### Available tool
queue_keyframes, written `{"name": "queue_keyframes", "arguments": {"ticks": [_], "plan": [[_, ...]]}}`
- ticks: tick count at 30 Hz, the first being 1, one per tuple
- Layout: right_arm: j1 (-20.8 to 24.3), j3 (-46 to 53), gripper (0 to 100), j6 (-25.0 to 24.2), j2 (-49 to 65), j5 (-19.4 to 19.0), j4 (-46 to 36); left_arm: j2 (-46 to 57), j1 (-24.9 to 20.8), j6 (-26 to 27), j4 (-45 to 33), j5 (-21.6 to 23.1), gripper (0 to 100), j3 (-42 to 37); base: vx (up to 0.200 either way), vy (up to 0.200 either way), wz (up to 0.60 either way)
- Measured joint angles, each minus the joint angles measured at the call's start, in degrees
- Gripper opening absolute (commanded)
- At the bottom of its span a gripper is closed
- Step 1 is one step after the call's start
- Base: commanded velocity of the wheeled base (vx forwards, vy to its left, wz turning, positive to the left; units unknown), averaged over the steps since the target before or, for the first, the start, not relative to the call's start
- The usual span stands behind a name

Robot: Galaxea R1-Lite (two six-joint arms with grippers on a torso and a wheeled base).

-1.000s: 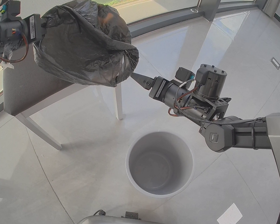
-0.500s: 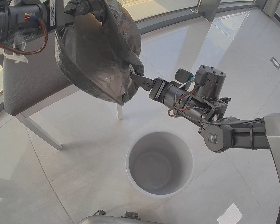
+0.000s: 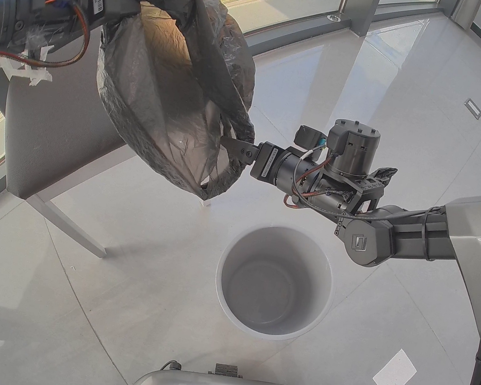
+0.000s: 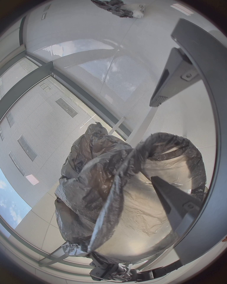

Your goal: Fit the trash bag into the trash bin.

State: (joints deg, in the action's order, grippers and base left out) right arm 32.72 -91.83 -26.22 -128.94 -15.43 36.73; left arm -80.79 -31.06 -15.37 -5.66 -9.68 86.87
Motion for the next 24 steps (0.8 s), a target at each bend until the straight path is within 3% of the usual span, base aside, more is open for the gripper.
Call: {"name": "queue_keyframes", "arguments": {"ticks": [2, 3, 24], "plan": [[0.1, 0.0, 100, 0.0, -0.2, 0.0, 0.4, -0.2, -0.3, -0.4, 0.0, 0.0, 0, 0.7, 0.0, 0.0, 0.0], [0.2, 0.0, 0, 0.1, -0.4, 0.0, 0.7, -0.3, -0.4, -0.4, 0.0, 0.0, 0, 1.0, 0.0, 0.0, 0.0], [0.4, 0.0, 0, 0.6, -0.9, 0.0, 1.1, -1.1, -1.0, -0.7, 0.0, 0.0, 0, 1.4, 0.0, 0.0, 0.0]]}}
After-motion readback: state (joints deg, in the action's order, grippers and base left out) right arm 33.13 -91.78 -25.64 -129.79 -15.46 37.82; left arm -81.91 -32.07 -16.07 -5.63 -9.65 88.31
